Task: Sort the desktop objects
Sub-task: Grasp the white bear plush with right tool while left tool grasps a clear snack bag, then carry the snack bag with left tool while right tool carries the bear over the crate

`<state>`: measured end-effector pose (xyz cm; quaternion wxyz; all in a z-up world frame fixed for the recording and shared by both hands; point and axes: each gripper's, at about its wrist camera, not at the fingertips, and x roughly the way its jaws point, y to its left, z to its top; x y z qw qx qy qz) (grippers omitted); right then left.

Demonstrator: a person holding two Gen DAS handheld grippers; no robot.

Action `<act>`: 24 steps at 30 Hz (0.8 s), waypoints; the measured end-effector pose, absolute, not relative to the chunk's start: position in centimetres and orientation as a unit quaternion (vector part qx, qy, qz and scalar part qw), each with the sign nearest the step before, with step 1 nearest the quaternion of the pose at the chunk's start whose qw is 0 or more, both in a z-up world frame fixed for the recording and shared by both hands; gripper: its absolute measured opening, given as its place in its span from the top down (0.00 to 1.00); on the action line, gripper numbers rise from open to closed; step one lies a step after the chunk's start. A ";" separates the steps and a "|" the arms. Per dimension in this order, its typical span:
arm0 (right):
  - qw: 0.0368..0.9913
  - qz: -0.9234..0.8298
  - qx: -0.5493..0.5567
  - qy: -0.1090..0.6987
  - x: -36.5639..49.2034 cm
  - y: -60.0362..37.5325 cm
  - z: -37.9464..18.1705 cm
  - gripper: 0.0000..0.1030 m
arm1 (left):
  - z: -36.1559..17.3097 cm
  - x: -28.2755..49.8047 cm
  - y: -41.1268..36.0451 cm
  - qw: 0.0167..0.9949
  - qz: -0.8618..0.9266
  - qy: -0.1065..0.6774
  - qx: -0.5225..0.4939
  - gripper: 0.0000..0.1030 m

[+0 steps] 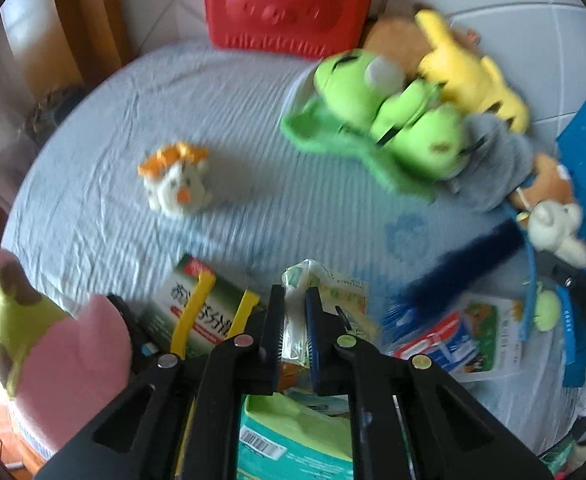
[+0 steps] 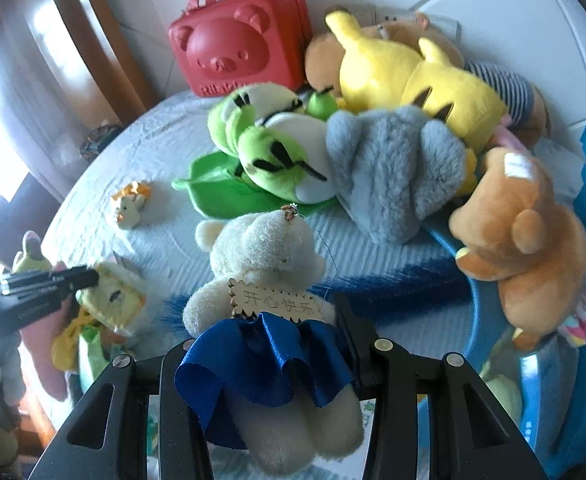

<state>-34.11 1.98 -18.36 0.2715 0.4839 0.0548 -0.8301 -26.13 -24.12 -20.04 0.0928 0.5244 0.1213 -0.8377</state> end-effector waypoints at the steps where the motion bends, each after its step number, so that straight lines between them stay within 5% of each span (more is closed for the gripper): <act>1: 0.272 -0.833 0.479 0.054 -33.6 2.2 -17.7 0.59 | -19.4 -26.2 -23.7 0.090 -0.842 0.119 0.518 0.90; 24: 0.146 -0.918 0.369 0.033 -19.2 9.9 -6.6 0.59 | -6.1 -22.1 -11.6 -0.094 -0.919 0.024 0.382 0.90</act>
